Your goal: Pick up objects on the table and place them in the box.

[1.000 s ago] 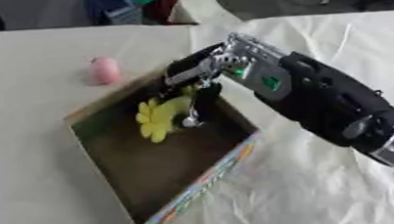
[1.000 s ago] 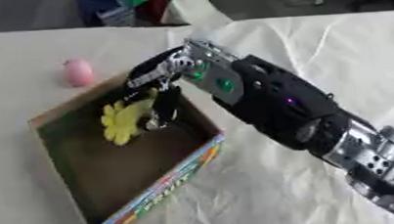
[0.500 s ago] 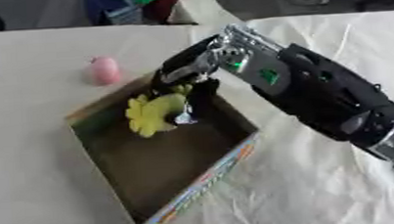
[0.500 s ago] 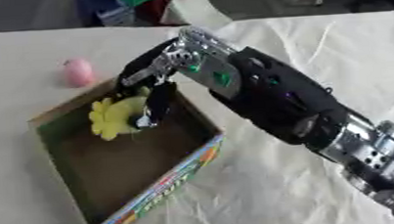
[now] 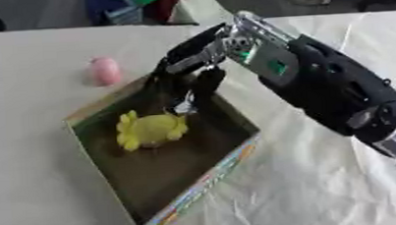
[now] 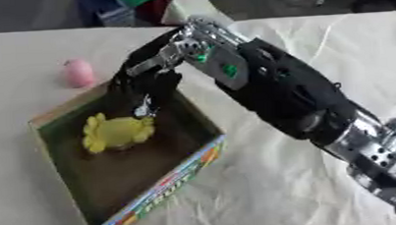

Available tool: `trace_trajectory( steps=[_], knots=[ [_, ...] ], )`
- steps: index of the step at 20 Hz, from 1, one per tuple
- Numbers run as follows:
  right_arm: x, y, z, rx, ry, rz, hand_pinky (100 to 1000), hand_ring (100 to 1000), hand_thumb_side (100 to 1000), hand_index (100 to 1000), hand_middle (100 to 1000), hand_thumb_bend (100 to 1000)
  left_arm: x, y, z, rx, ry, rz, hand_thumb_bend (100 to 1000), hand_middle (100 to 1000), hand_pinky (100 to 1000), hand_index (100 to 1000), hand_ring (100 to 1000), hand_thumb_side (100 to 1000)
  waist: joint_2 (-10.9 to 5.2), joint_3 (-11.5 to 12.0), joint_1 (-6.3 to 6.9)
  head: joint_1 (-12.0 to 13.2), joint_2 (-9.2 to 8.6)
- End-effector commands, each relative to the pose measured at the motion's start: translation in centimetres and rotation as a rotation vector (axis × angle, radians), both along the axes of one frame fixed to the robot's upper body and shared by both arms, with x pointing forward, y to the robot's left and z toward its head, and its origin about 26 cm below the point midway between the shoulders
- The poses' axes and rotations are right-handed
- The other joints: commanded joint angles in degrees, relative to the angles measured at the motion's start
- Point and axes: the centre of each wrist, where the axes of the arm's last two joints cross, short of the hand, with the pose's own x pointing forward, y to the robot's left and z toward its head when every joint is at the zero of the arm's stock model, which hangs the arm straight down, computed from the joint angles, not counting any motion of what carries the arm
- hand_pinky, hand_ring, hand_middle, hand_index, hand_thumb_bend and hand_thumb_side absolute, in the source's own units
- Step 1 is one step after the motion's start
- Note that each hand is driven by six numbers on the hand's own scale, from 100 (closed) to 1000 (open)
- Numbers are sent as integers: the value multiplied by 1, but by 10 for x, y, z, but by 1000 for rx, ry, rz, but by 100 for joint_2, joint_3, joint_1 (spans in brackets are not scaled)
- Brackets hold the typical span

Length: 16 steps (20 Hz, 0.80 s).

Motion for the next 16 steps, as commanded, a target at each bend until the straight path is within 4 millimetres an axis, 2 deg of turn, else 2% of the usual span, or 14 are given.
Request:
trace_trajectory(
  steps=[1, 8, 13, 16],
  knots=[
    [-5, -10, 27, 26, -72, -7, 736, 854, 508, 1000, 810, 100, -1, 2, 9, 25, -27, -5, 100, 653, 499, 725, 631, 950, -119, -12, 31, -8, -32],
    [-22, -39, 61, 186, -207, -87, 734, 841, 219, 992, 781, 100, -1, 3, 10, 26, -32, -2, 100, 653, 499, 724, 632, 946, -109, -29, 61, 13, -53],
    [-45, -67, 88, 326, -334, -166, 731, 830, 198, 959, 748, 100, 0, 5, 12, 45, -47, -2, 100, 654, 499, 725, 633, 935, -48, -57, 79, 75, -90],
    [-61, -79, 97, 389, -398, -200, 729, 826, 198, 954, 739, 100, 0, 7, 15, 70, -62, -3, 100, 655, 498, 725, 633, 926, -3, -70, 90, 104, -121]
  ],
)
